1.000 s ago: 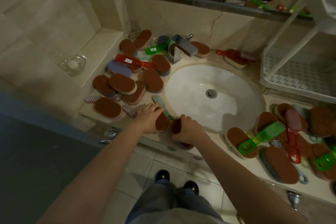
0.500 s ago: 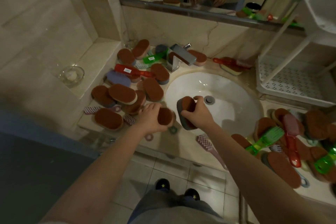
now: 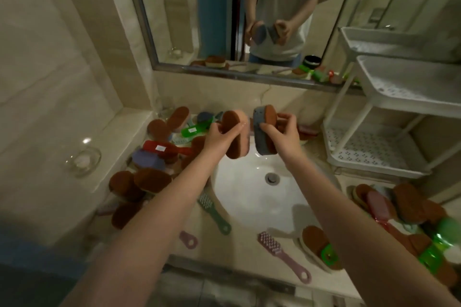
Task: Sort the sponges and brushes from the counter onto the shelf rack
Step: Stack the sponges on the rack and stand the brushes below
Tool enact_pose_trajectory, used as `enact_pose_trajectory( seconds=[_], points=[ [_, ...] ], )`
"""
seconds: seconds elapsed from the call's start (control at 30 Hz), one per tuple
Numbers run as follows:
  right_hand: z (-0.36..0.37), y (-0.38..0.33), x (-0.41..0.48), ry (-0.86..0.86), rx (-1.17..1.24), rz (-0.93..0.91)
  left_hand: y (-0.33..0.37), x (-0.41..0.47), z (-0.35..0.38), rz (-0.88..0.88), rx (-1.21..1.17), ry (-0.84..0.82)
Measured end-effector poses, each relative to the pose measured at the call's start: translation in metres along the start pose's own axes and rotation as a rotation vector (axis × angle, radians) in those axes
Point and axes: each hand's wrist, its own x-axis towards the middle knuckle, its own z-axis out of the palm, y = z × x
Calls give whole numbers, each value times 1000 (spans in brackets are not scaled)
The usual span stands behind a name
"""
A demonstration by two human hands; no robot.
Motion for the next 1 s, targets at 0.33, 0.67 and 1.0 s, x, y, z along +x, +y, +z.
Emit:
enact_pose_trajectory(
  seconds=[0.33, 0.67, 1.0],
  points=[
    [-139, -60, 62, 189, -78, -232, 103, 10, 147, 73, -144, 16],
    [-272, -82, 144, 420, -324, -264, 168, 20, 274, 125, -126, 1],
    [-309, -53, 201, 369, -911, 48, 186, 51, 319, 77, -5, -116]
  ],
)
